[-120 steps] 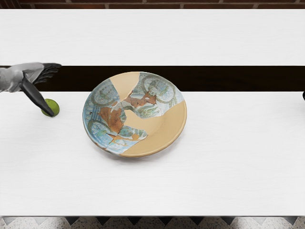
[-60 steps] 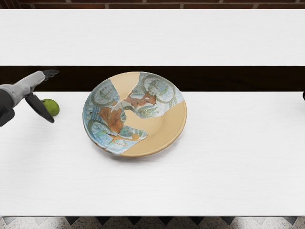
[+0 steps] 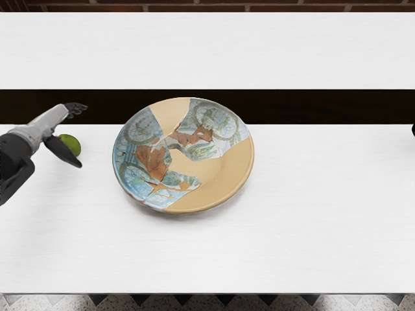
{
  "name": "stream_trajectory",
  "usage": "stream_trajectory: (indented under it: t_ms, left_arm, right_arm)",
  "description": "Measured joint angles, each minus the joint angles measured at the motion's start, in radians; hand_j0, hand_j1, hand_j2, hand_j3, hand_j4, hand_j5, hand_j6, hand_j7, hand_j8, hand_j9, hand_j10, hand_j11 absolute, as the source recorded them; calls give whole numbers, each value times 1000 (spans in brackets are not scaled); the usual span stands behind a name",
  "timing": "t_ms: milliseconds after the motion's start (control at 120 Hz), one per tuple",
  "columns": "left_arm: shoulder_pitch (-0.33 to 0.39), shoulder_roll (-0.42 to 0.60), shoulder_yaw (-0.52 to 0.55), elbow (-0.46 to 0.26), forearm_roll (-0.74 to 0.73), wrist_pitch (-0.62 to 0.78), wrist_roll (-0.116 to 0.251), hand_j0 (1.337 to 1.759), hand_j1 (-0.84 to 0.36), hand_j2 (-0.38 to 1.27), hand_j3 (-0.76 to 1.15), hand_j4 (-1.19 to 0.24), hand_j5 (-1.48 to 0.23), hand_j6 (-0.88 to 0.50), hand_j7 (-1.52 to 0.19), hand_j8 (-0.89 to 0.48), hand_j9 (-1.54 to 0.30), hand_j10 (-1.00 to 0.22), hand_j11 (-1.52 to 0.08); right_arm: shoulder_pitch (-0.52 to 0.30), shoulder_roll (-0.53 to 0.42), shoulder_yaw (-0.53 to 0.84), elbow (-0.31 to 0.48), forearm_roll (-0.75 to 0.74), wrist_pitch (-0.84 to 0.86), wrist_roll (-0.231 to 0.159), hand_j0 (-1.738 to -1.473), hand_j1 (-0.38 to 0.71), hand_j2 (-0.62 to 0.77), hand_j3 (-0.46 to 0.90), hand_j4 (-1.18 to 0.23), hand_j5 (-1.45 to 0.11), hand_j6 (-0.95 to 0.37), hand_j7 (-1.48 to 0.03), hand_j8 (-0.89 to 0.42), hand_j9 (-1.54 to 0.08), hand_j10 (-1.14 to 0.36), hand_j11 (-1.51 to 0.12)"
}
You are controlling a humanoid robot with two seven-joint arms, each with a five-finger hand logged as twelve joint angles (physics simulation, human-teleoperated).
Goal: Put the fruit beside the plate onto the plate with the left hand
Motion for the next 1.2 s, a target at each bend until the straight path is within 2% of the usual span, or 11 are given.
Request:
stream_trajectory:
  t_ms: [183,358,508,958,1200]
  left_arm:
    - [0,-35,28,22,13,63,0,1658,69,52,0,-240,-308,-242,-307,-242,-307,-240,-307]
    - [5,-94,43,75,17,94,0,1658,40,56,0,-264,-339,-266,-339,-265,-339,-264,-339]
    - [15,-99,57,106,18,115,0,1658,14,60,0,-285,-366,-286,-366,-286,-366,-285,-366]
    - [35,-99,65,119,18,123,0,1658,-74,76,0,-358,-463,-359,-463,-359,-462,-359,-462]
    - [50,-141,67,159,19,123,-1,1658,-90,78,0,-371,-479,-372,-479,-372,-479,-371,-479]
  right_arm:
    - [0,0,0,0,0,0,0,-1658,-331,-3,0,-15,-20,-15,-20,-15,-20,-15,-20]
    - [0,0,0,0,0,0,0,-1658,-331,-3,0,-15,-20,-15,-20,-15,-20,-15,-20]
    - [0,0,0,0,0,0,0,-1658,-331,-3,0,-15,-20,-15,-20,-15,-20,-15,-20]
    - [0,0,0,0,0,0,0,-1658,-331,-3,0,-15,-20,-15,-20,-15,-20,-15,-20]
    - [0,0,0,0,0,0,0,-1658,-331,-3,0,-15,-20,-15,-20,-15,-20,-15,-20]
